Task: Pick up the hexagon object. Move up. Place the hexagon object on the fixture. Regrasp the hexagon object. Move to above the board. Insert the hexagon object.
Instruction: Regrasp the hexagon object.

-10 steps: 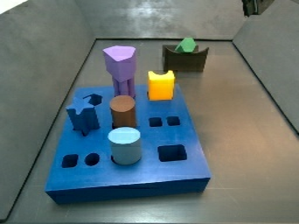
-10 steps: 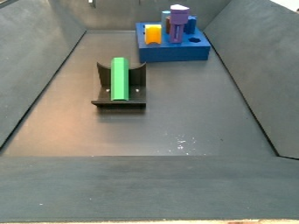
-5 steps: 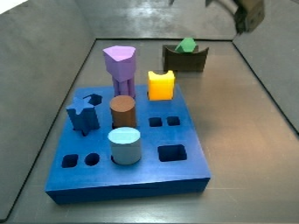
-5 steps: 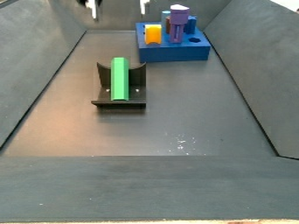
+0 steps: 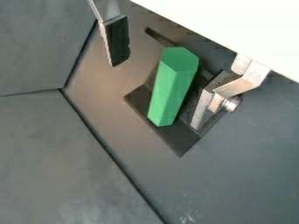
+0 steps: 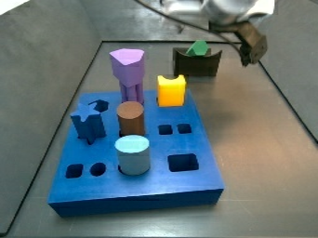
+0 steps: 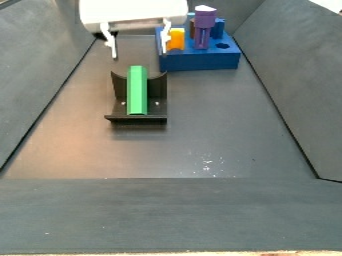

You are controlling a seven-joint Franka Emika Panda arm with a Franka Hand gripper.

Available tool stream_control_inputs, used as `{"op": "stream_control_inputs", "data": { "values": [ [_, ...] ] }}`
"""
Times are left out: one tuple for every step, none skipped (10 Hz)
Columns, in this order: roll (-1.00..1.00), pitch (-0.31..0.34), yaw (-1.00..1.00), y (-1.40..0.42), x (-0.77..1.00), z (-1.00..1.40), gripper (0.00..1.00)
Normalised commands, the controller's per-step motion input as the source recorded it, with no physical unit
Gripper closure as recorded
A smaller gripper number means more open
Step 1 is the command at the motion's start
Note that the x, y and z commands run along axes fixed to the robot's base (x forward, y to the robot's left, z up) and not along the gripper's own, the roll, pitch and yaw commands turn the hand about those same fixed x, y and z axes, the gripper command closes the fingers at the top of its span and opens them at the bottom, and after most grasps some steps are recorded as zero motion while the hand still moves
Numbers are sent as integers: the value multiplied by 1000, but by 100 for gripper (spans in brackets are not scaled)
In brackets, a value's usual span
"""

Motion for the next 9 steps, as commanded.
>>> {"op": "stream_control_inputs", "data": {
  "values": [
    [78, -99, -4, 30, 113, -1000, 0],
    [76, -87, -22, 22, 114, -917, 0],
    [75, -63, -33, 15, 93, -719, 0],
    [75, -56, -34, 10, 87, -621, 0],
    [72, -33, -33, 7, 73, -433, 0],
    [65, -23, -29, 5, 76, -290, 0],
    [56, -1, -21, 1, 38, -203, 0],
    [58, -3, -22, -3, 11, -177, 0],
    [58, -3, -19, -3, 11, -177, 0]
  ]
}}
